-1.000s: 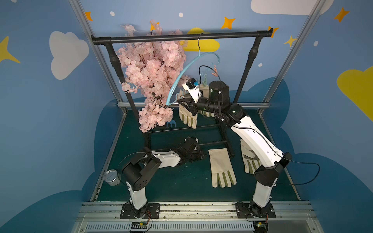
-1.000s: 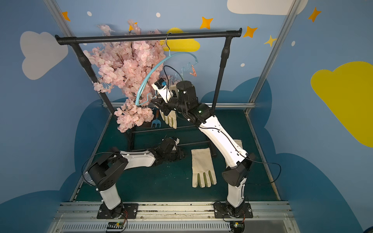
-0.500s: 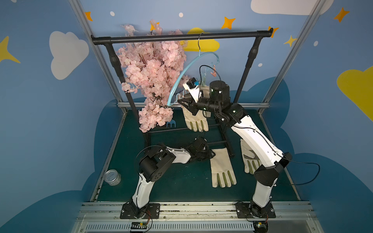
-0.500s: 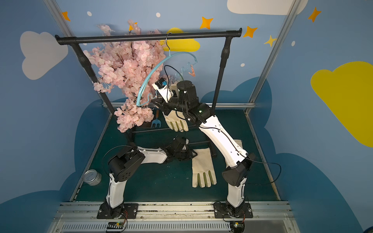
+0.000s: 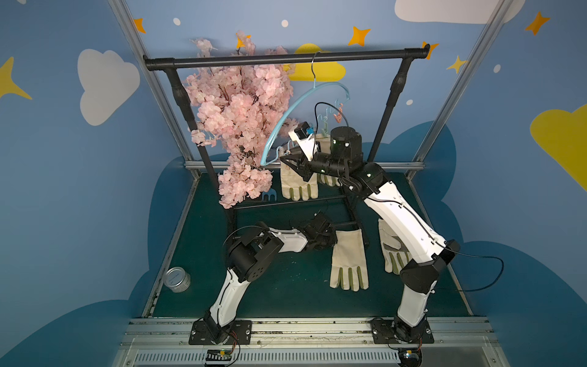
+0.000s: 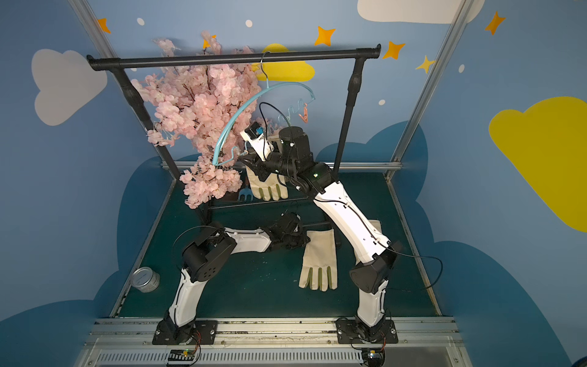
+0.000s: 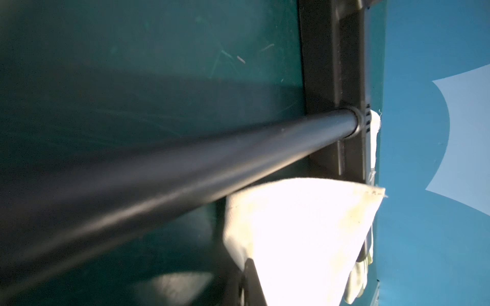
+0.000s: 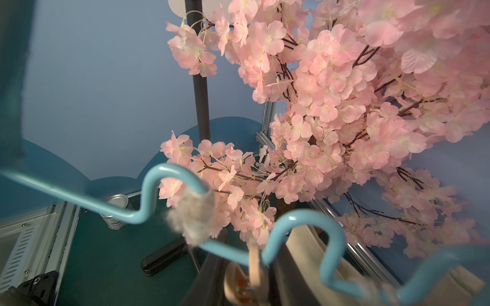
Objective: Clip the gloves onto a hanger to dry
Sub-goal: Pick up the glove from the center of the board.
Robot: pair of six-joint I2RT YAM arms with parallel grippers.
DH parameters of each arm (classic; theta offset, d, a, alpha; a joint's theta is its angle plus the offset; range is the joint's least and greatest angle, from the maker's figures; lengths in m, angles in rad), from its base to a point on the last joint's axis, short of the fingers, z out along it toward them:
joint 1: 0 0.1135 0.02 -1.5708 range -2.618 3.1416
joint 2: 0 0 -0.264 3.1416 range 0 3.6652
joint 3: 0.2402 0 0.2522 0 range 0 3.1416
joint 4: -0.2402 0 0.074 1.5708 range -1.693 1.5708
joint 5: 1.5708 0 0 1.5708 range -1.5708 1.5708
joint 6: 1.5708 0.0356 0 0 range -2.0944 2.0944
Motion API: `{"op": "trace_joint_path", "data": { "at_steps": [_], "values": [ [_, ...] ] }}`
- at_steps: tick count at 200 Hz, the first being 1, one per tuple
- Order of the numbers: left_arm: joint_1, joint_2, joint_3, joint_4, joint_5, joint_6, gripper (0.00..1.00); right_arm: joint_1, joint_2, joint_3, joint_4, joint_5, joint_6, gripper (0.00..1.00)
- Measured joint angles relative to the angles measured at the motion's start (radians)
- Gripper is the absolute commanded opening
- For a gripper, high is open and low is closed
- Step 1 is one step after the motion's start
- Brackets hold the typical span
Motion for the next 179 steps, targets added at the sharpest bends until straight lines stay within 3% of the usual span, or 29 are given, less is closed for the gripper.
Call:
{"op": "trace_joint_path", "data": {
  "at_steps": [45,118,147,179],
  "values": [
    [0.002,-0.215,-0.174,-0.065,-0.051,0.108,0.03,-0.006,0.0,-0.015,0.01,-0.002,0.0,0.26],
    [0.016,-0.824,-0.33,-0.192,-0.14,0.388,0.03,-0.016,-0.016,-0.06,0.038,-0.025,0.032,0.26],
    [0.129,-1.003,-0.373,-0.209,-0.085,0.47,0.03,-0.02,-0.032,-0.079,0.049,-0.045,0.053,0.26],
    [0.275,-1.058,-0.377,-0.214,0.039,0.507,0.03,-0.028,-0.046,-0.1,0.067,-0.077,0.081,0.26]
  ]
}}
